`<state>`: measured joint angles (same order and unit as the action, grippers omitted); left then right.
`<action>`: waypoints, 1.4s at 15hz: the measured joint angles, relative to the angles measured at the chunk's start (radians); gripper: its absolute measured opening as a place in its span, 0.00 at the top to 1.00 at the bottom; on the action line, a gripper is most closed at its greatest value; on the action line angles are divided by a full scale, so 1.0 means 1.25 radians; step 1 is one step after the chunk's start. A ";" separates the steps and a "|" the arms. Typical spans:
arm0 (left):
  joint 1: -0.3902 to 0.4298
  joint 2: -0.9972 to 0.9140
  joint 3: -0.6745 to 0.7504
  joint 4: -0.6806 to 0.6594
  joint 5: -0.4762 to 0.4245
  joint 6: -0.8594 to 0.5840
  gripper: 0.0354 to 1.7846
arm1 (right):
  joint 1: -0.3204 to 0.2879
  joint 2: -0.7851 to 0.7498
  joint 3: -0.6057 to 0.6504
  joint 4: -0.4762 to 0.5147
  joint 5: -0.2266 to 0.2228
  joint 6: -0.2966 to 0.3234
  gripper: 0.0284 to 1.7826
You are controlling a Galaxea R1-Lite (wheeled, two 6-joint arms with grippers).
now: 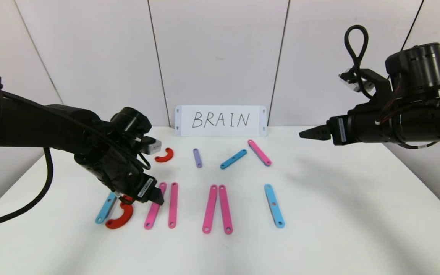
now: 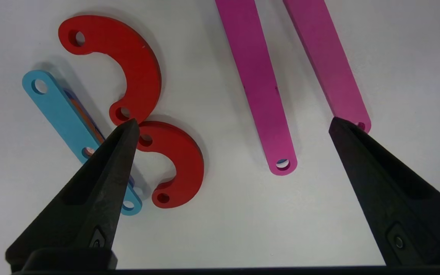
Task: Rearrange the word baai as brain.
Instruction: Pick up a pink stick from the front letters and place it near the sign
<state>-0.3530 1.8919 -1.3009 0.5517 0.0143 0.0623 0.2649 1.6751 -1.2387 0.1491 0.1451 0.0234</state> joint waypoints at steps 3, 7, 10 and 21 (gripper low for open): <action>-0.013 0.020 0.000 -0.005 0.002 -0.015 0.03 | 0.005 0.001 0.001 0.001 -0.001 0.001 0.02; -0.019 0.047 -0.013 -0.010 0.005 -0.034 0.03 | 0.006 0.005 0.001 0.000 -0.002 0.001 0.02; -0.019 0.065 -0.019 -0.009 0.005 -0.034 0.03 | 0.006 0.007 0.001 0.000 -0.003 0.001 0.02; -0.020 0.105 -0.026 -0.010 0.004 -0.035 0.73 | 0.007 0.012 0.001 0.000 -0.004 0.000 0.02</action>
<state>-0.3774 2.0234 -1.3334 0.5391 0.0196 0.0183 0.2740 1.6896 -1.2379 0.1491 0.1400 0.0230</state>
